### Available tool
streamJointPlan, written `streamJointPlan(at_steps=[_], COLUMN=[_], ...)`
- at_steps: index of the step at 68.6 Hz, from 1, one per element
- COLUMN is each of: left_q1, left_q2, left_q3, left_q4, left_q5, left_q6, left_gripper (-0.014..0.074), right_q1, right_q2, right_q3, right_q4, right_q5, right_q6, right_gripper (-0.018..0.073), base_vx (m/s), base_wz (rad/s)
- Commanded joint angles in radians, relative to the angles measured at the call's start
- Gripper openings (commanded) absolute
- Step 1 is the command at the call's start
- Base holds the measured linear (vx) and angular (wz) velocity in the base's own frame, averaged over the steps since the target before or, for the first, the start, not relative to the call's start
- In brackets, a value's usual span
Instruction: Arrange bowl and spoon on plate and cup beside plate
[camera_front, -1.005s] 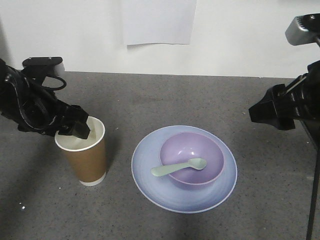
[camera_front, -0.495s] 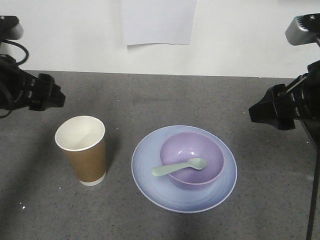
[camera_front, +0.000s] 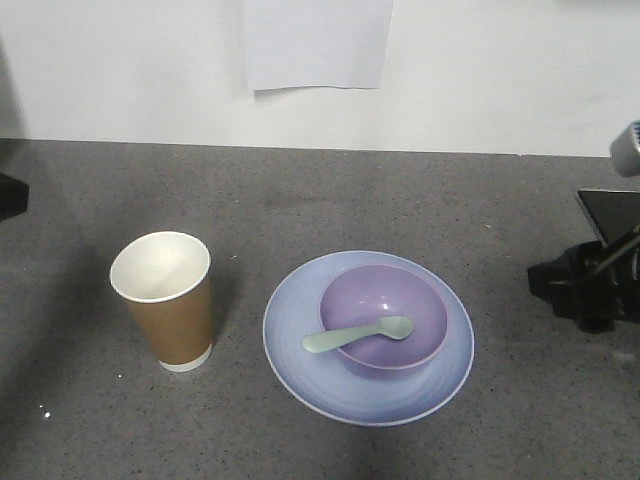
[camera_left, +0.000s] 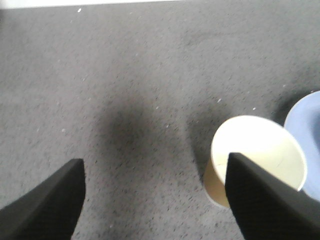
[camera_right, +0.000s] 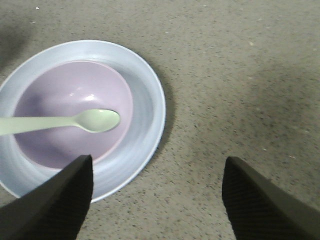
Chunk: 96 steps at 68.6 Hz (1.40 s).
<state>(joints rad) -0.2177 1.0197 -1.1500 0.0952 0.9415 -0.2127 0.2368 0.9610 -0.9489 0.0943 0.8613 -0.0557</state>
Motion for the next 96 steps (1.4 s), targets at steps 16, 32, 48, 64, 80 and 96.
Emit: streamJointPlan(at_steps=[16, 32, 48, 64, 80, 96], left_q1=[-0.005, -0.005, -0.005, -0.005, -0.005, -0.005], left_q2=[-0.25, -0.39, -0.46, -0.467, -0.467, -0.467], left_q3=[0.26, 0.365, 0.371, 0.371, 0.371, 0.371], left_q4=[0.085, 0.085, 0.101, 0.102, 0.101, 0.1], left_q5=[-0.194, -0.236, -0.257, -0.255, -0.255, -0.249], left_q6=[-0.087, -0.091, -0.091, -0.091, -0.09, -0.09], left_gripper=[0.0559, 0.0548, 0.0372, 0.0, -0.0008, -0.0008], right_q1=[-0.003, -0.003, -0.003, -0.003, -0.003, -0.003], right_q2=[-0.227, -0.337, -0.357, -0.357, -0.357, -0.357], right_q3=[0.104, 0.166, 0.173, 0.173, 0.173, 0.173], right_q4=[-0.244, -0.263, -0.271, -0.271, -0.27, -0.27], right_q5=[-0.08, -0.099, -0.107, -0.108, -0.107, -0.107], right_q6=[0.2, 0.204, 0.202, 0.202, 0.202, 0.202], right_gripper=[0.0528, 0.0528, 0.0428, 0.0111, -0.0011, -0.0011], base_vx=[0.0, 0.0, 0.0, 0.0, 0.0, 0.0], base_wz=[0.0, 0.0, 0.0, 0.0, 0.0, 0.0])
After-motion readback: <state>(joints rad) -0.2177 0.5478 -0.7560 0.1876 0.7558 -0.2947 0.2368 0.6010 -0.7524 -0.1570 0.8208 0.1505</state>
